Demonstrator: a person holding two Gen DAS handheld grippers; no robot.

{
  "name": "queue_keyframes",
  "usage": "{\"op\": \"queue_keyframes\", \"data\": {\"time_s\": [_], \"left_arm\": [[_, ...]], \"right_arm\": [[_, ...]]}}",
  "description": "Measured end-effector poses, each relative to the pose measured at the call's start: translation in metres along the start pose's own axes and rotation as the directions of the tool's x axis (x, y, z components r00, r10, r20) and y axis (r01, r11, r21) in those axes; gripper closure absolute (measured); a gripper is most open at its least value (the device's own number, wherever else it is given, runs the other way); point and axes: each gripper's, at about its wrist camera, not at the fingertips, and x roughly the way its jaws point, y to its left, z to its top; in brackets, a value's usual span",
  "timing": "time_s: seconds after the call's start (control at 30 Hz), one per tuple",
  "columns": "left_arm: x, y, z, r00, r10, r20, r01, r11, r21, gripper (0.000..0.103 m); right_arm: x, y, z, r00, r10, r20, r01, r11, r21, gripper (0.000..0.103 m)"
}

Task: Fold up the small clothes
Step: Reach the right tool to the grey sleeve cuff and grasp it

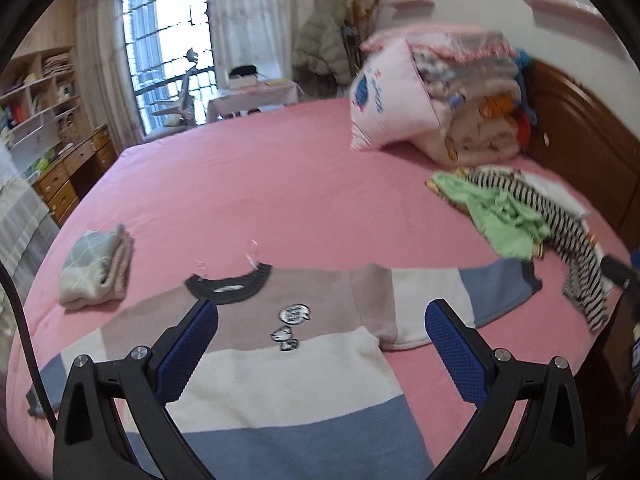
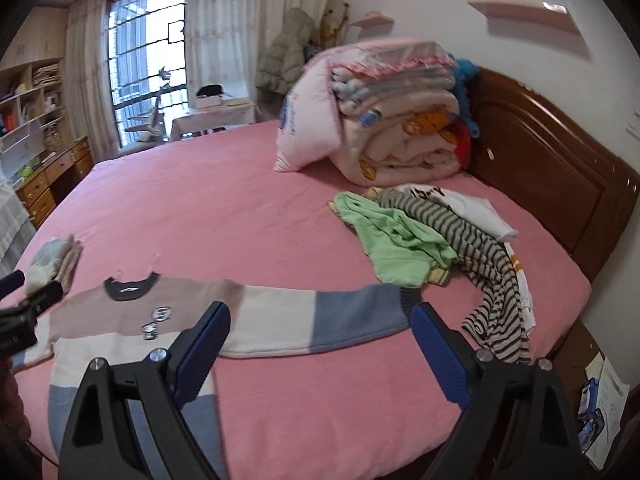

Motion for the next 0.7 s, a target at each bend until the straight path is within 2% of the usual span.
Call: {"op": "queue_keyframes", "data": {"time_s": [0.1,0.2,0.33,0.5,0.7], "left_arm": [[0.058,-0.034,-0.011,0.994,-0.038,-0.105,0.044,0.997,0.056,0.000],[0.110,-0.062,-0.029,0.977,-0.074,-0.200,0.093,0.992,0.087,0.000],[0.165,-0.094,-0.052,0.958,-0.067,-0.277,0.105,0.987,0.125,0.000],[0.210,-0.119,-0.075,0.935,-0.032,-0.354,0.100,0.979,0.176,0.000],[0.236,-0.128,-0.090,0.922,-0.009,-0.388,0.092,0.976,0.196,0.001]], "right_arm": [[0.037,-0.021,-0.008,0.999,-0.027,-0.038,0.028,0.999,0.027,0.016],[0.079,-0.042,-0.019,0.995,-0.044,-0.095,0.050,0.997,0.059,0.020],[0.129,-0.070,-0.034,0.985,-0.036,-0.171,0.059,0.990,0.128,0.021],[0.179,-0.104,-0.060,0.967,0.003,-0.253,0.060,0.969,0.238,0.021],[0.227,-0.144,-0.083,0.955,0.059,-0.290,0.069,0.909,0.411,0.021]]}}
